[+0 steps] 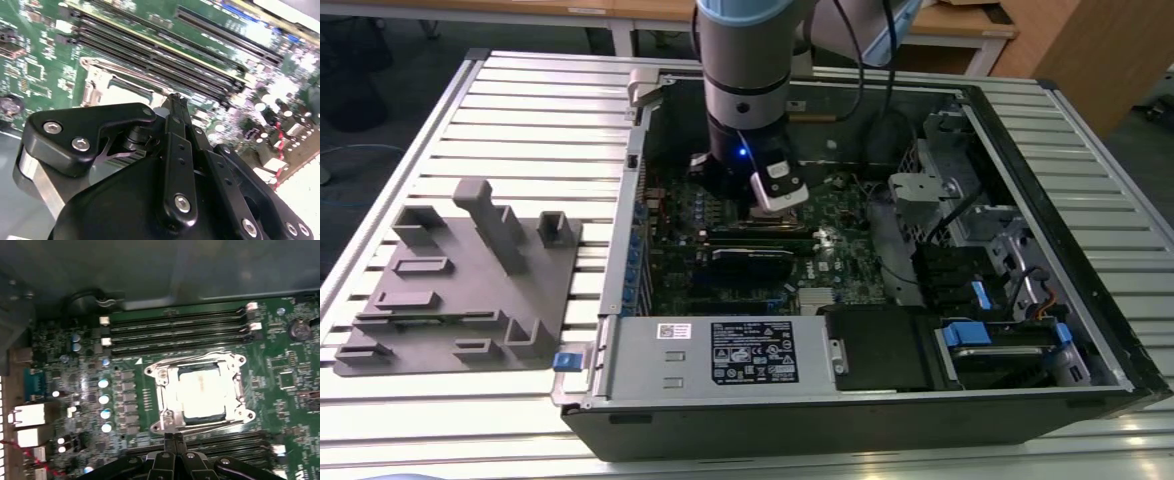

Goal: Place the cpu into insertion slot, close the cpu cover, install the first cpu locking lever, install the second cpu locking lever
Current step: 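Install the second cpu locking lever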

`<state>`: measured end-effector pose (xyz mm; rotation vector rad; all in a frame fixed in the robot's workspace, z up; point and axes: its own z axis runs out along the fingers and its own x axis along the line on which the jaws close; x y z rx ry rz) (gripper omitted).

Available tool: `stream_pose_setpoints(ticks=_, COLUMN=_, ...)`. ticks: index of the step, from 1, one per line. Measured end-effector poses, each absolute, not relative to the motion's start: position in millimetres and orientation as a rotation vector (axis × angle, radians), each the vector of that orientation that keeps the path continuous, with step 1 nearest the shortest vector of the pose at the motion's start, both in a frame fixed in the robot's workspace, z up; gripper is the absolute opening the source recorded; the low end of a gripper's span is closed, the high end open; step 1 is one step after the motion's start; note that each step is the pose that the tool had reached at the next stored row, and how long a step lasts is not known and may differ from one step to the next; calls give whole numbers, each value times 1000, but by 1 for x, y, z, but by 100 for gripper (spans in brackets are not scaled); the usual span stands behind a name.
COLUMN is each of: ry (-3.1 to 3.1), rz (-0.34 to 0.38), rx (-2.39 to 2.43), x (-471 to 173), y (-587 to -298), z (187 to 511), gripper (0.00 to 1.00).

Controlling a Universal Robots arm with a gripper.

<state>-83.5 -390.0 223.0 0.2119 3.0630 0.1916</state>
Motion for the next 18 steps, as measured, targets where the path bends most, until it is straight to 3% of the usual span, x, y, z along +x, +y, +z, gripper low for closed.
stream_pose_setpoints(ticks=18, ry=3063, rz=170, rx=212, x=-54, y=-362, z=222, gripper=11)
